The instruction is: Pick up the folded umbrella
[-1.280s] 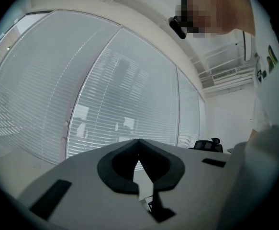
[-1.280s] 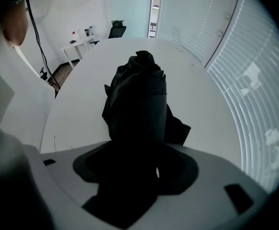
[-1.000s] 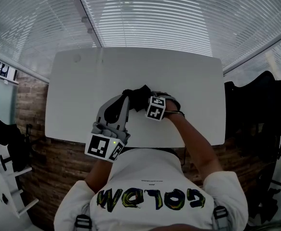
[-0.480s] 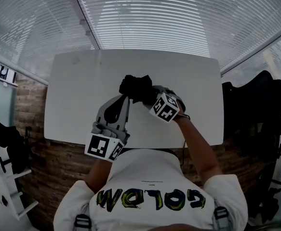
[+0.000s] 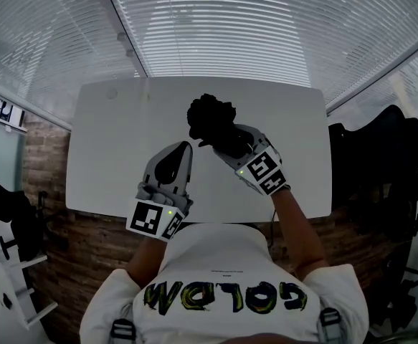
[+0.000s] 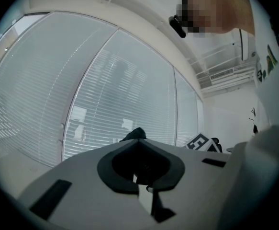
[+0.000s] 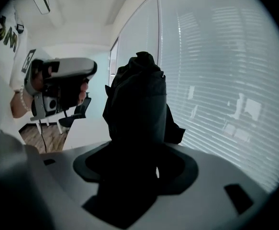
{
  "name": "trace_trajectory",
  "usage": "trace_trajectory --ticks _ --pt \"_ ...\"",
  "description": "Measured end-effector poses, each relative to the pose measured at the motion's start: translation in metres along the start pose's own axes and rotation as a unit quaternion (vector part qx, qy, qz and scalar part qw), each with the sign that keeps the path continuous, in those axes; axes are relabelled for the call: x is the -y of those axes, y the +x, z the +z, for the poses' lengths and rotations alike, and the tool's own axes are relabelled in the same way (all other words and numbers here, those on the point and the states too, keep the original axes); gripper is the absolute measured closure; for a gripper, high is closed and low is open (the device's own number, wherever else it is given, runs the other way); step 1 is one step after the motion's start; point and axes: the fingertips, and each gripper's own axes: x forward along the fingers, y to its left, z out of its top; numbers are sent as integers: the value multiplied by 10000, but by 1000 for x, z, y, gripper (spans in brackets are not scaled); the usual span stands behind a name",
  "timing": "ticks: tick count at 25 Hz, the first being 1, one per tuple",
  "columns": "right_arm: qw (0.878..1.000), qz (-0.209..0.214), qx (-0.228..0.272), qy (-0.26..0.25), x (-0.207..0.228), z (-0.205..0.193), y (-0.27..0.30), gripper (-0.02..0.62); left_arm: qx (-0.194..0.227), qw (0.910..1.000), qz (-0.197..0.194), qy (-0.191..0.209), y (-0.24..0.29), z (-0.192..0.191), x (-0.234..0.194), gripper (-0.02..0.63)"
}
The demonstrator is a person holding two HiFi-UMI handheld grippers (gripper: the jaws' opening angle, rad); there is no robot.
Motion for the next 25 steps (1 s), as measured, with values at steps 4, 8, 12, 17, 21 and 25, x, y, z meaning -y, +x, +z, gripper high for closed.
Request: trace_trajectory --ticks 4,8,12,17,21,25 --pt "9980 -265 540 177 7 18 -26 321 13 10000 6 8 -1 1 3 597" --pt "9929 -455 1044 337 11 30 -51 322 22 10000 2 5 -1 0 5 597" --pt "9858 -541 1475 586 11 43 -77 322 15 10000 0 -7 0 -1 7 597" --pt "9790 -649 1838 600 9 61 -104 321 21 10000 -24 -10 2 -1 9 597" --pt "9740 -825 2033 561 6 69 -126 321 27 10000 -35 -12 3 0 11 597" --pt "9702 -855 2199 552 3 74 -140 319 20 10000 -41 -14 3 -1 11 597"
